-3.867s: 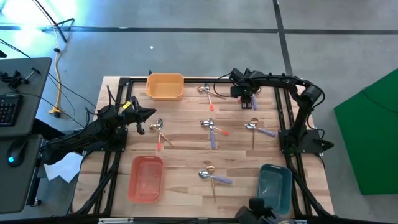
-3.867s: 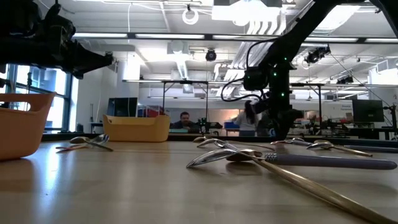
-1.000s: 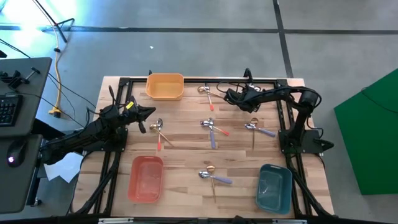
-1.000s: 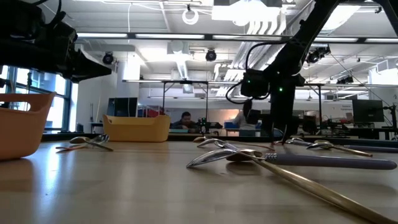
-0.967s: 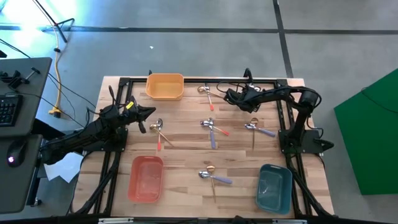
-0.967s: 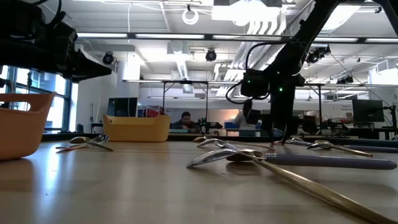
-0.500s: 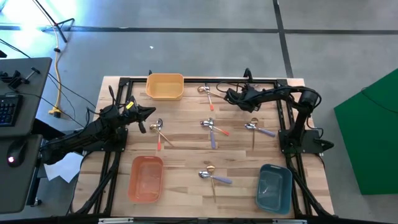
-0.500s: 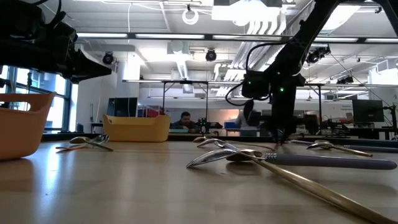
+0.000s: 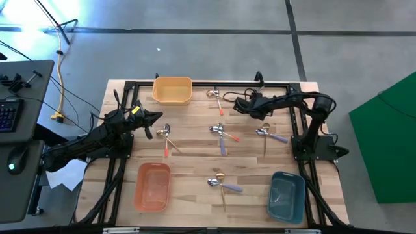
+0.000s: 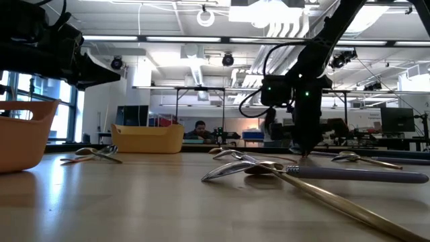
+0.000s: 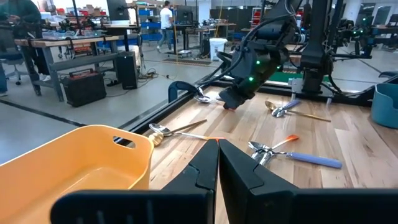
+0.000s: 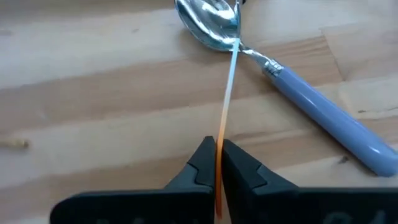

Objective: Sort silverware by color (type)
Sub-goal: Put the top right orange spoon into the yellow bin

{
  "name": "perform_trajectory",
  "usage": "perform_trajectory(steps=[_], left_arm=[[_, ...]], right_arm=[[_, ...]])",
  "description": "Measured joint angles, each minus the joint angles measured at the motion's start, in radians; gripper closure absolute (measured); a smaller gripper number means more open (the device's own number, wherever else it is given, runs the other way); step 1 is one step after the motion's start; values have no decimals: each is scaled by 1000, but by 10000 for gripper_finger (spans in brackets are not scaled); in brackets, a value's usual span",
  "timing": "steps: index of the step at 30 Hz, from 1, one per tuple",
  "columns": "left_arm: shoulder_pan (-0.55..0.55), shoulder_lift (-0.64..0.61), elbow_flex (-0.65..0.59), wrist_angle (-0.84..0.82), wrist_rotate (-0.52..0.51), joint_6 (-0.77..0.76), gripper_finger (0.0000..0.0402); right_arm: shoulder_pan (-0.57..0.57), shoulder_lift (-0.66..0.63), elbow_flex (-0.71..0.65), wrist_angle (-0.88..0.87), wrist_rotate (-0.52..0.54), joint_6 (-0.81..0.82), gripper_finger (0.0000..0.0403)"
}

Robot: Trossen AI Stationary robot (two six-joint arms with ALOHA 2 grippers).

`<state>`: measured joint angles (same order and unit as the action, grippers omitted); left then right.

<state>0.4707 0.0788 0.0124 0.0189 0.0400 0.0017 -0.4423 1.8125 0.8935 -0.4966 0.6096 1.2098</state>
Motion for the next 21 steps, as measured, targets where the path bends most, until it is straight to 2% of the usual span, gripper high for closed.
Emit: perform_trajectory(steps=[3, 13, 21], left_arm=[[0, 0, 0, 0, 0, 0, 396], [0, 0, 0, 0, 1, -16, 396], [0, 0, 0, 0, 1, -27, 396]], right_arm=[[14, -13, 35, -104, -15, -34, 402], [86, -73, 247, -383, 43, -205, 402], [246, -85, 456, -580, -32, -321, 403]])
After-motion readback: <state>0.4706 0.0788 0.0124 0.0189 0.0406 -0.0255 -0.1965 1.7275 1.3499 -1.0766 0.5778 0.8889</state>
